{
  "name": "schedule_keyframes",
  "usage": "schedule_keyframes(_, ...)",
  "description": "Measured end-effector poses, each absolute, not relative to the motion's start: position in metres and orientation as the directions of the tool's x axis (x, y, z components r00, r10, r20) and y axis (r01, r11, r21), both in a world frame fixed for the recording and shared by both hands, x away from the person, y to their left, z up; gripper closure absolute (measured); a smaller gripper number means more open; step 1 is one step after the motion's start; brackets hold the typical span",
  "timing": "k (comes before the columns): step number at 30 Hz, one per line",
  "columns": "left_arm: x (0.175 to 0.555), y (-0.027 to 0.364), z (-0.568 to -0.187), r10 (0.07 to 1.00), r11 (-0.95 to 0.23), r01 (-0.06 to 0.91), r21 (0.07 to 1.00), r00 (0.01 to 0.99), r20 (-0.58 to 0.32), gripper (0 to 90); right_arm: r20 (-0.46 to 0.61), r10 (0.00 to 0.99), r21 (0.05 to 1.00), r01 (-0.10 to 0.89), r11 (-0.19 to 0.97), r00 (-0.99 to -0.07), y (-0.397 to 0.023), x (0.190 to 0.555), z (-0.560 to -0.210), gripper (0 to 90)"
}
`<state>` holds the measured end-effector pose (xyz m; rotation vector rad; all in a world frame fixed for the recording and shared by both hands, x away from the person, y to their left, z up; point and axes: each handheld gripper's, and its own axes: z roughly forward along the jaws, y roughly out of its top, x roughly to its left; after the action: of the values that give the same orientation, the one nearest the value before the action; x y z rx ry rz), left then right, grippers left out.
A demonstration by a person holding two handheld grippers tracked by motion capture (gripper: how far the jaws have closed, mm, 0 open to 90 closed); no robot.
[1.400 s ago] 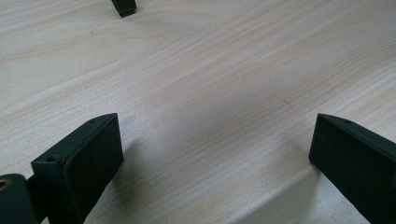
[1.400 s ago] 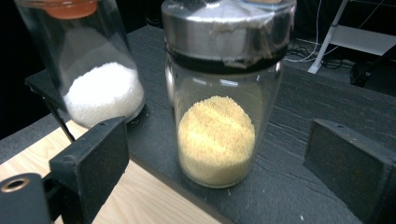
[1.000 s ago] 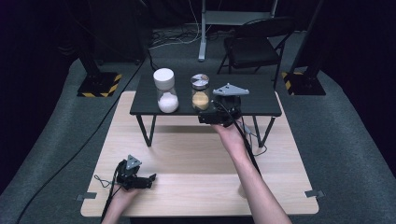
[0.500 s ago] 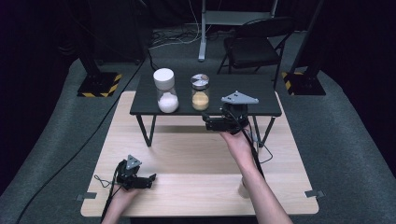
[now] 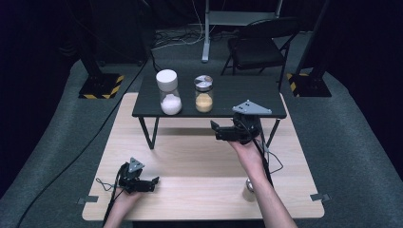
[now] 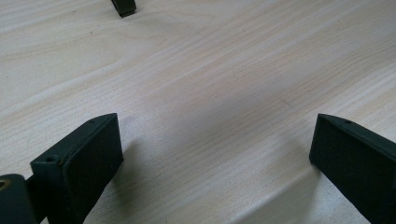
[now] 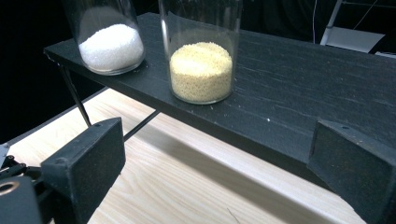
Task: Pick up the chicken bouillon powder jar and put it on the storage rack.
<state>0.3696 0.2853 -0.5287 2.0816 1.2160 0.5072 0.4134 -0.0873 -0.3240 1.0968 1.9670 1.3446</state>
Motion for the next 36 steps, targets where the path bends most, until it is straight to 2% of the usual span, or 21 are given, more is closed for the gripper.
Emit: schedule_keyframes(36,0.37,0.285,-0.529,0.872,-0.345,0.613,0.711,0.49,0.0,2.4,0.04,0.856,0.921,0.352,0.168,-0.515,-0.12,0.378,-0.363,2.8)
